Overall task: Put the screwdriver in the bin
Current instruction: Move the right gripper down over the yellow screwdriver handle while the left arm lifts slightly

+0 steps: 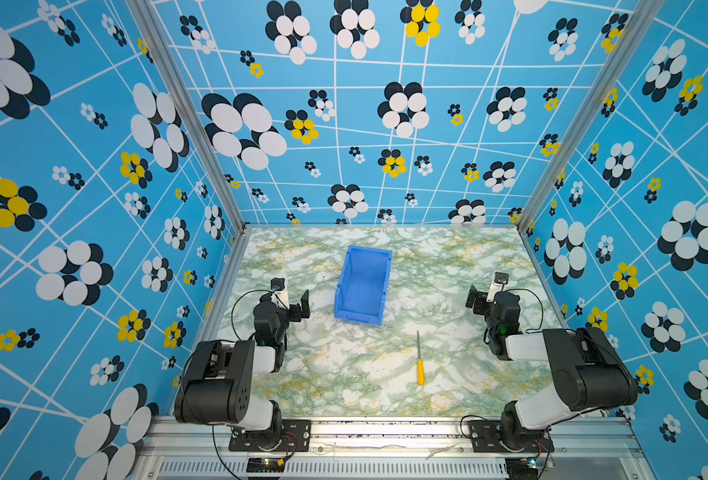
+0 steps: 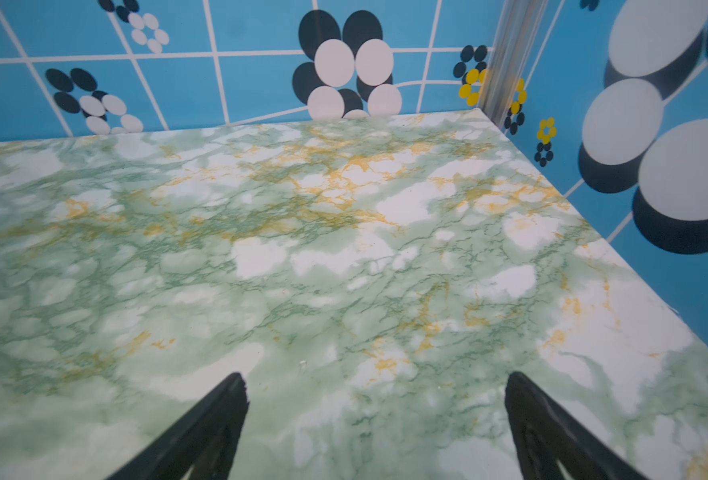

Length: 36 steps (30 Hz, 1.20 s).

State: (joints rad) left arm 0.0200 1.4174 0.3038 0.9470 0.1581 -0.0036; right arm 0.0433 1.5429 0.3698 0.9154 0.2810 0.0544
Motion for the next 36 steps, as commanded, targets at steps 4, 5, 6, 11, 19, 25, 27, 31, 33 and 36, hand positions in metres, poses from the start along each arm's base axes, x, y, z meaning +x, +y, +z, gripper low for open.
replay_pose_setpoints --steps 4,5,6,11,19,25,27,31,33,36 --pt "-0.002 -0.015 0.029 0.052 0.158 -0.109 0.01 -0.014 -0.022 0.041 -0.01 0.025 -0.165 0.01" --pt "-0.006 -0.016 0.032 0.075 0.174 -0.117 0.01 -0.018 -0.026 0.048 0.013 0.039 -0.206 0.01" --pt "-0.01 -0.017 0.037 0.094 0.187 -0.12 0.01 -0.022 -0.026 0.054 0.038 0.056 -0.218 0.01" --pt "-0.038 -0.016 0.055 0.179 0.295 -0.148 0.01 -0.051 -0.007 0.071 0.188 0.198 -0.229 0.01" --pt "-0.082 -0.012 0.093 0.217 0.425 -0.147 0.01 -0.137 0.113 0.045 0.31 0.473 0.118 0.03" --pt "-0.101 -0.019 0.097 0.186 0.501 -0.186 0.01 -0.191 0.177 0.015 0.242 0.678 0.309 0.08" --pt "-0.104 -0.019 0.095 0.191 0.5 -0.185 0.01 -0.202 0.189 0.008 0.163 0.716 0.334 0.09" --pt "-0.111 -0.02 0.093 0.199 0.503 -0.191 0.01 -0.221 0.21 -0.012 0.059 0.796 0.356 0.09" --pt "-0.115 -0.022 0.092 0.198 0.509 -0.201 0.01 -0.227 0.218 -0.023 0.036 0.826 0.364 0.14" --pt "-0.12 -0.024 0.091 0.2 0.509 -0.215 0.01 -0.231 0.226 -0.039 0.038 0.866 0.37 0.21"
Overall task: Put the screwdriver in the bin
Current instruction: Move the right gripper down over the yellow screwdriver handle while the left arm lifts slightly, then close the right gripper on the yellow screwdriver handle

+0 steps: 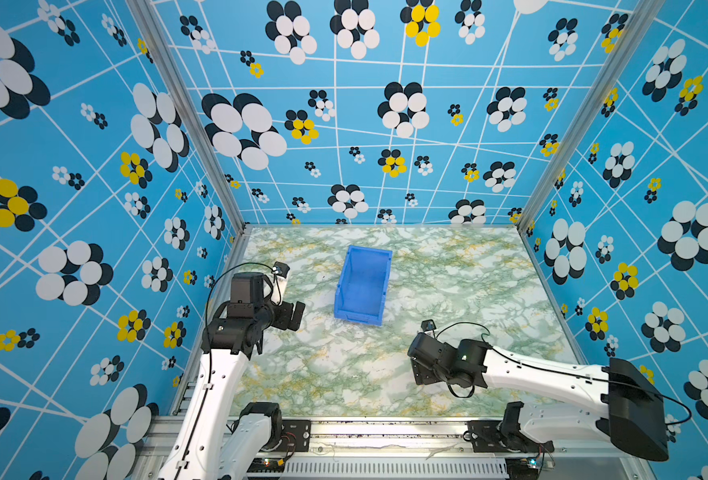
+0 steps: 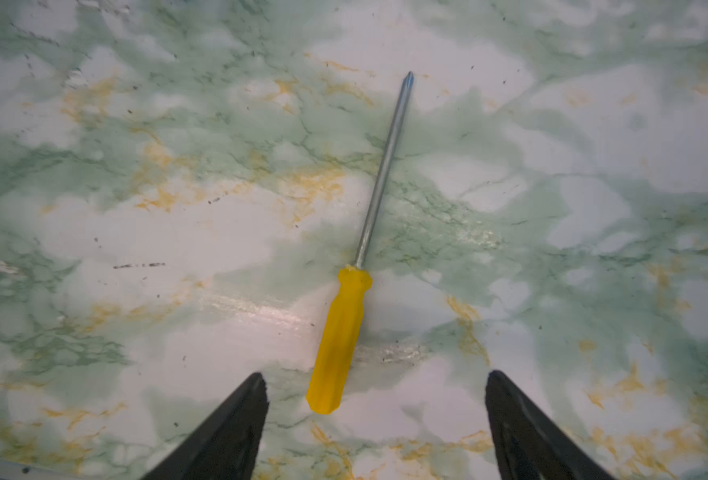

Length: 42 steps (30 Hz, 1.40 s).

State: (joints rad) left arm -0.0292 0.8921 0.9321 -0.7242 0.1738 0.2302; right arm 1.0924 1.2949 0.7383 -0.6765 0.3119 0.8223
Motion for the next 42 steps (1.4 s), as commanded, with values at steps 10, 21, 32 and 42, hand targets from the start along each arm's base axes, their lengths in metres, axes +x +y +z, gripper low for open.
replay_pose_setpoints --steps 10,21,32,42 --pt "-0.015 -0.014 -0.009 -0.013 0.034 -0.054 0.01 -0.008 0.013 -0.034 0.028 0.08 -0.053 0.37" --pt "-0.033 -0.048 -0.006 -0.045 0.064 -0.23 0.01 -0.011 0.004 -0.05 -0.033 0.103 -0.066 0.49" --pt "-0.036 -0.053 -0.003 -0.062 0.068 -0.255 0.01 -0.016 -0.005 -0.059 -0.056 0.114 -0.077 0.65" --pt "-0.037 -0.056 0.002 -0.084 0.069 -0.261 0.01 -0.017 -0.009 -0.059 -0.054 0.109 -0.079 0.75"
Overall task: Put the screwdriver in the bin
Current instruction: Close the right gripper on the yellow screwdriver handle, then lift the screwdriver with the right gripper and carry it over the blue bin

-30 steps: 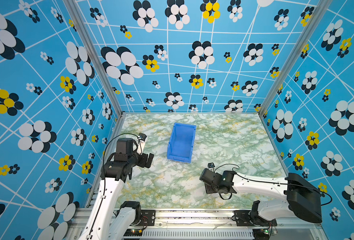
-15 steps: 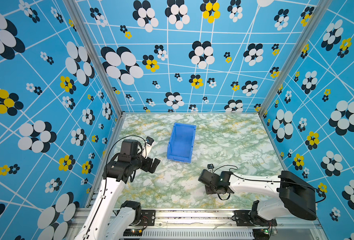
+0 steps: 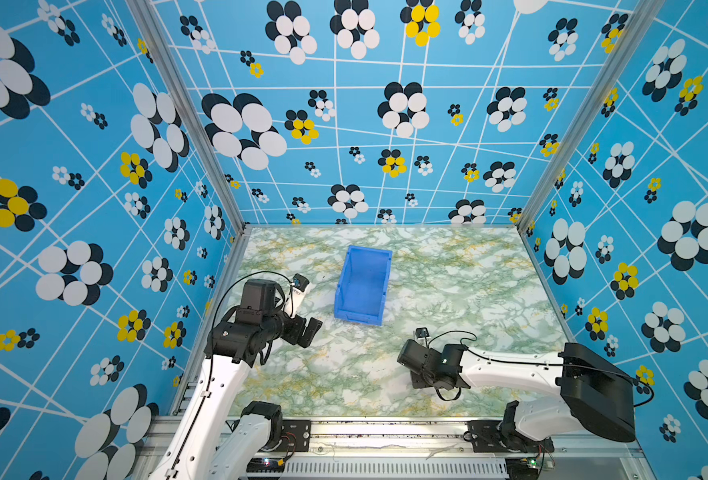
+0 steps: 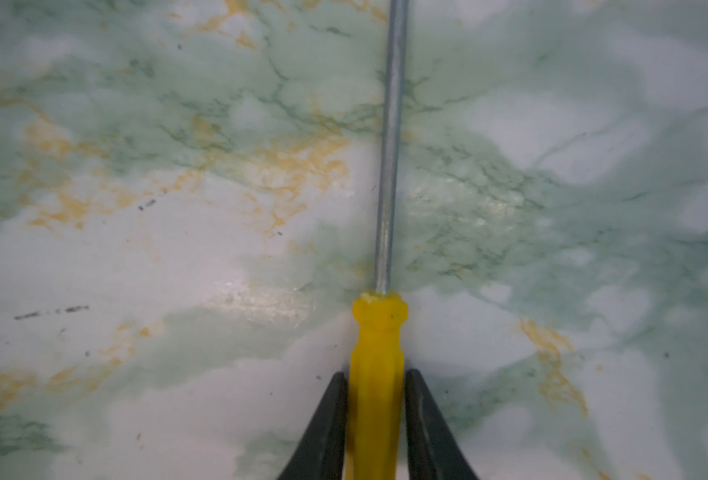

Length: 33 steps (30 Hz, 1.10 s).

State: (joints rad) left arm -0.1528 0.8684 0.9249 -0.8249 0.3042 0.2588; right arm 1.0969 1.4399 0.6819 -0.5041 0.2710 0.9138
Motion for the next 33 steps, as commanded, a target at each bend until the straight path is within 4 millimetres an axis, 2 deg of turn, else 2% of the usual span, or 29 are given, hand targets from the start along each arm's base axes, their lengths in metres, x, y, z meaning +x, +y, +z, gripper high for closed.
replay_pose_setpoints --steps 1,2,10,20,27,33 --pt "-0.002 -0.005 0.012 -0.017 -0.015 -0.023 0.01 -0.015 -0.022 -0.016 -0.075 0.057 -0.003 0.77" --pt "-0.002 -0.005 0.012 -0.015 -0.014 -0.021 0.01 -0.015 -0.021 -0.016 -0.072 0.056 0.0 0.81" --pt "-0.001 -0.004 0.012 -0.012 -0.016 -0.02 0.01 -0.013 -0.023 -0.008 -0.065 0.034 0.01 0.85" --pt "-0.001 -0.006 0.015 -0.023 -0.009 -0.019 0.01 -0.006 -0.022 0.018 -0.037 -0.025 0.033 0.86" --pt "0.007 -0.004 0.02 0.009 -0.017 -0.029 0.01 0.005 -0.008 0.054 0.012 -0.085 0.069 0.86" --pt "0.009 -0.004 0.024 0.002 -0.021 -0.011 0.01 0.024 0.016 0.105 0.053 -0.149 0.118 0.86"
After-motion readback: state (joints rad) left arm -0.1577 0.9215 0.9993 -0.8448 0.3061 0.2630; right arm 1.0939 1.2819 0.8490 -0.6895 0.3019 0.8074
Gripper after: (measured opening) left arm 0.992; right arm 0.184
